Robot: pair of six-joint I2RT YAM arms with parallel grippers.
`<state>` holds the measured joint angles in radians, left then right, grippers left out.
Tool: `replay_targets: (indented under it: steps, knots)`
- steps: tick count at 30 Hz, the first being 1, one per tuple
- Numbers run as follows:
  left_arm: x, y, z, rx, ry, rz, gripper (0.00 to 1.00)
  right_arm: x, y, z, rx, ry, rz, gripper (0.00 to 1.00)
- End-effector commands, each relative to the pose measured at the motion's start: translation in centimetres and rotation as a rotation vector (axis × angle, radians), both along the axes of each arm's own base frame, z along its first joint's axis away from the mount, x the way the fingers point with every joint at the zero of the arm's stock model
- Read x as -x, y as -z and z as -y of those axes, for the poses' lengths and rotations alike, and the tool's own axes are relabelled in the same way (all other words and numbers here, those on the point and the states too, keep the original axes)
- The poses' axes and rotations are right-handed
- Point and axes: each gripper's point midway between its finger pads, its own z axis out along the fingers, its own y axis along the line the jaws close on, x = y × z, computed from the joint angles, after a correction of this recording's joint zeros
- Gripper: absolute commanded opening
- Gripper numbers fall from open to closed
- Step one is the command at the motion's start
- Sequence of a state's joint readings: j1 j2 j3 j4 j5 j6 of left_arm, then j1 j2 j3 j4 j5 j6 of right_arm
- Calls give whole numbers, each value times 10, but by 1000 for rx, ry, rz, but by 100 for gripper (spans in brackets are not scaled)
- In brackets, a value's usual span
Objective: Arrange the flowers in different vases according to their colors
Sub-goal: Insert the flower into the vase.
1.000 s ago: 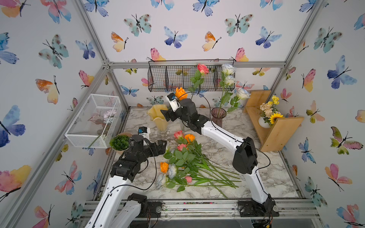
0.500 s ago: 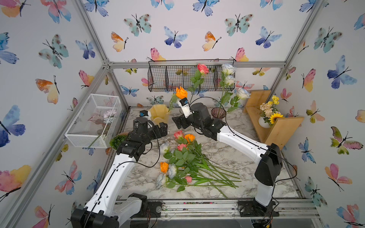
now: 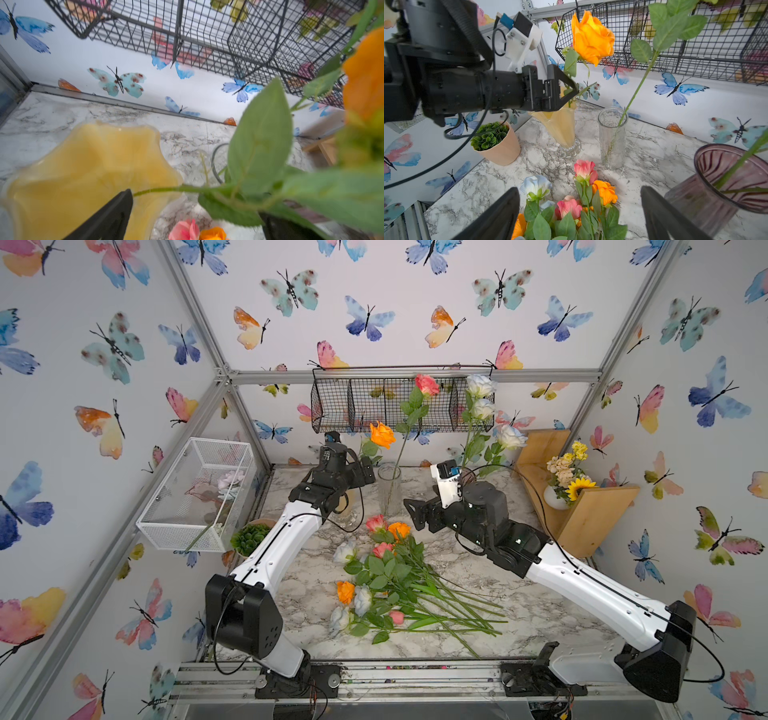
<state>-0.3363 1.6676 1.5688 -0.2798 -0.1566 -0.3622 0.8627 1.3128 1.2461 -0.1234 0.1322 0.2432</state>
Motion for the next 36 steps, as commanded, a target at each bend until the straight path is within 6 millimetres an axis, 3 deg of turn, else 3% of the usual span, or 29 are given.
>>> replay_targets:
  steps: [1,6,10,14,18,23,26,30,36]
  knots:
    - [-25,-16,-27,-105,-145,57,100,0,-3,12,-5,39,3,93]
    - [-51,-22,-71,-126,-271,43,96,3,-9,18,-2,43,22,93]
    - [-59,-19,-115,-101,-361,16,92,3,-12,15,0,32,30,93]
    - [-65,-13,-136,-74,-379,-2,95,0,-12,12,4,25,30,93]
    - [-77,-17,-127,-67,-314,-10,96,1,-10,9,6,14,23,93]
    - [-65,-27,-124,-26,-304,12,96,2,-8,11,4,18,19,93]
    - [-53,-38,-117,4,-271,41,97,4,-5,11,8,11,2,93]
    - [-31,-65,-105,41,-233,103,99,3,17,7,39,4,-87,94]
    - [11,-85,-109,94,-250,145,99,10,42,5,44,-14,-199,94]
